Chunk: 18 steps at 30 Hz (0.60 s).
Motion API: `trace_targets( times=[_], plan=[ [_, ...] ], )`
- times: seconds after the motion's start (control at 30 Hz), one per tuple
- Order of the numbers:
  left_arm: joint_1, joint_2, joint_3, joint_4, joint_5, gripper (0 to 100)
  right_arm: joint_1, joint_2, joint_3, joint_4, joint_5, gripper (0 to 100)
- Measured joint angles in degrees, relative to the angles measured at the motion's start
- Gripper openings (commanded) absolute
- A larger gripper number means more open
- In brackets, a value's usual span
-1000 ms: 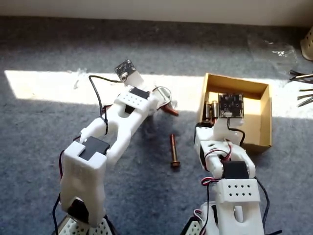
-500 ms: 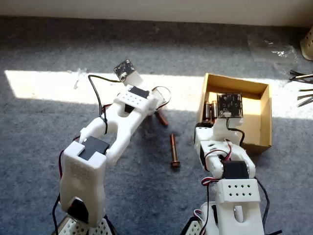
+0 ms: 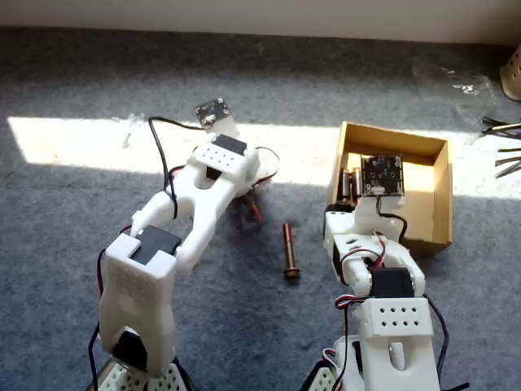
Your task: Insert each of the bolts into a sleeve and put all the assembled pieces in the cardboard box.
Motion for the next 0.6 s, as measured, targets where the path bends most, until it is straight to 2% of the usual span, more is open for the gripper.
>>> trace_targets(
  times=[0.27, 0.43, 0.6],
  plan=[
    [0.0, 0.0, -0.9, 6.4, -27.1, 2, 0.0, 0.0, 0.0, 0.0, 0.0, 0.9],
    [0.0, 0.0, -1.6, 9.8, -38.7, 2, -4.1, 0.0, 1.6, 0.0, 0.3, 0.9],
    [-0.4, 0.2, -6.1, 19.2, -49.5, 0, -6.8, -0.1, 1.8, 0.0, 0.3, 0.9]
  ],
)
